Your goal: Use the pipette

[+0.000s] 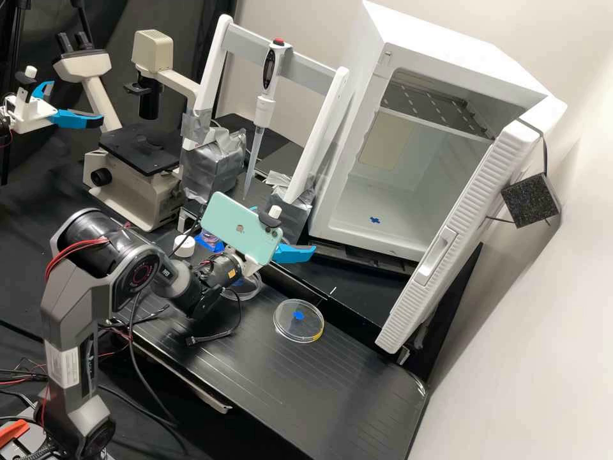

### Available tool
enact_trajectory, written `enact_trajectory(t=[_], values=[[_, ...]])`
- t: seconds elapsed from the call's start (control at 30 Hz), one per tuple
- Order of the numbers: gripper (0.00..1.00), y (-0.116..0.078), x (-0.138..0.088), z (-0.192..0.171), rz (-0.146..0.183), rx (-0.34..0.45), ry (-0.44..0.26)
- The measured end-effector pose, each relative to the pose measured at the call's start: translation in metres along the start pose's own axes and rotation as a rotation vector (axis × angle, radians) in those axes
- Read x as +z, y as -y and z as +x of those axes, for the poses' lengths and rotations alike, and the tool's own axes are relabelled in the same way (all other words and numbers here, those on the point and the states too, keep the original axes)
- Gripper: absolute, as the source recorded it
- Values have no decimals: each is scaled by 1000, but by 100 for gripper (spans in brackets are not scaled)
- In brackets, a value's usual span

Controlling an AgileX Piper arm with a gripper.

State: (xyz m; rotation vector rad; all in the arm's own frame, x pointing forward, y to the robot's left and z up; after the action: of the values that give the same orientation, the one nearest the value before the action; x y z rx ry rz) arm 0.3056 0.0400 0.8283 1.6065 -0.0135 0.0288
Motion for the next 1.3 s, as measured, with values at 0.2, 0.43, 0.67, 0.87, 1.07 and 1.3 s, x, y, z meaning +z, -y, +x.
enact_trajectory(t=[0.2, 0.43, 0.67, 0.87, 1.07, 1.3], values=[[100, 0, 0, 0, 0, 0, 0], [100, -4, 3, -15, 11, 2, -18], [100, -31, -26, -52, 49, 86, -145], [100, -37, -81, -60, 1, 115, -319], [100, -36, -134, -51, -52, 71, -367], [100, -47, -173, -35, -59, 80, -353]])
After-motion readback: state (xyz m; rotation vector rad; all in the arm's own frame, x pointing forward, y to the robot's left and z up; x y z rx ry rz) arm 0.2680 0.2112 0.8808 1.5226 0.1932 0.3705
